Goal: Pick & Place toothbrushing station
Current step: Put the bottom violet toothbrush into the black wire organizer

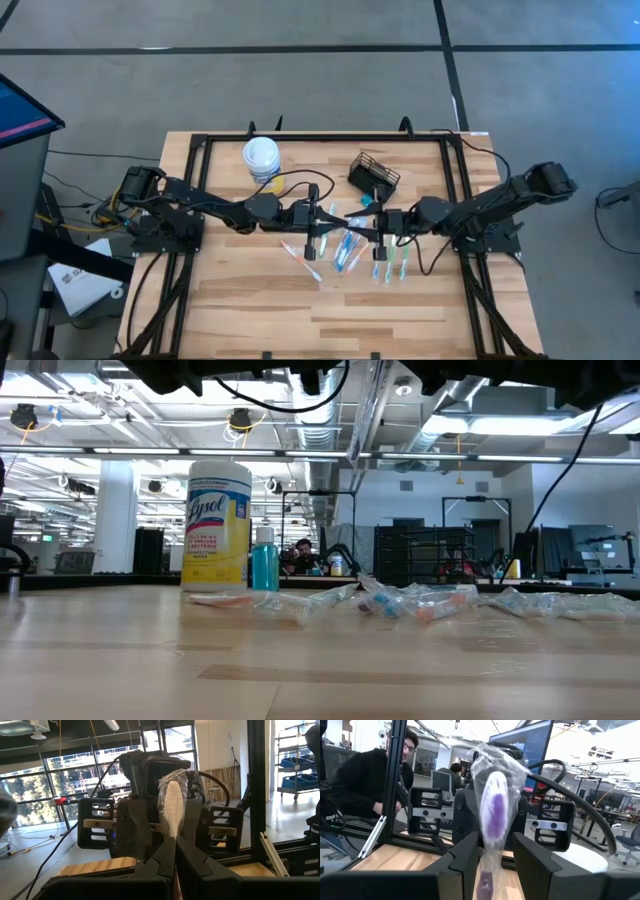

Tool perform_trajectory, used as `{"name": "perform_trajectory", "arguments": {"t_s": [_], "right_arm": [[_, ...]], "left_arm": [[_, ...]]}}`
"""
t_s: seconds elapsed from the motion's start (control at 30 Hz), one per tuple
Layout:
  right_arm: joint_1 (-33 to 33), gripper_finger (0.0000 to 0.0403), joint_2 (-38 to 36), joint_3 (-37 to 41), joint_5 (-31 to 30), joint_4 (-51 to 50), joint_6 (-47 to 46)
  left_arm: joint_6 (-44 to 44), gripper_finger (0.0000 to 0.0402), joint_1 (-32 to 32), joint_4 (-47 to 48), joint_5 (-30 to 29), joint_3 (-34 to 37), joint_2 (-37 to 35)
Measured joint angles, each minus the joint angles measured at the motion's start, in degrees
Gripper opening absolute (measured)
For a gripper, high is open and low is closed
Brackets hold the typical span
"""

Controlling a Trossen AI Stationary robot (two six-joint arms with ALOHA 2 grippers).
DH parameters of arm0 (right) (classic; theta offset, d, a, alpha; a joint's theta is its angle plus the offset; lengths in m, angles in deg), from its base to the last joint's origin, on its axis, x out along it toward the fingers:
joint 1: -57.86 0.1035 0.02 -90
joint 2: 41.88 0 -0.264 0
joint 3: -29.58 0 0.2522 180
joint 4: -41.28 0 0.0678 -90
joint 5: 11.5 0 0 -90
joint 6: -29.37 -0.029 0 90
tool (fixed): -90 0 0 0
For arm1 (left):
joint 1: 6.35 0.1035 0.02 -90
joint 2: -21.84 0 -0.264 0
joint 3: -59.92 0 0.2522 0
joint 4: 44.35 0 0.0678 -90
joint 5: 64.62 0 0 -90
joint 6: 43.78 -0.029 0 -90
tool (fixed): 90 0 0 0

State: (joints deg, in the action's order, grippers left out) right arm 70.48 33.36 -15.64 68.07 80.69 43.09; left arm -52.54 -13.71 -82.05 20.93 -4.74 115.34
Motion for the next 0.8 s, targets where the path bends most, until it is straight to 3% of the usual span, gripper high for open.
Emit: {"name": "perform_trajectory", "arguments": {"t_s": [0.6,0.8], "right_arm": [[1.3,0.0112,-3.4,0.0,0.1,-4.3,-0.2],[1.3,0.0076,-3.2,0.0,0.1,-4.7,-0.2]], "left_arm": [[-0.3,0.0,0.0,0.1,0.0,0.0,0.0],[-0.4,0.0,0.0,0.2,0.2,0.0,0.0]]}}
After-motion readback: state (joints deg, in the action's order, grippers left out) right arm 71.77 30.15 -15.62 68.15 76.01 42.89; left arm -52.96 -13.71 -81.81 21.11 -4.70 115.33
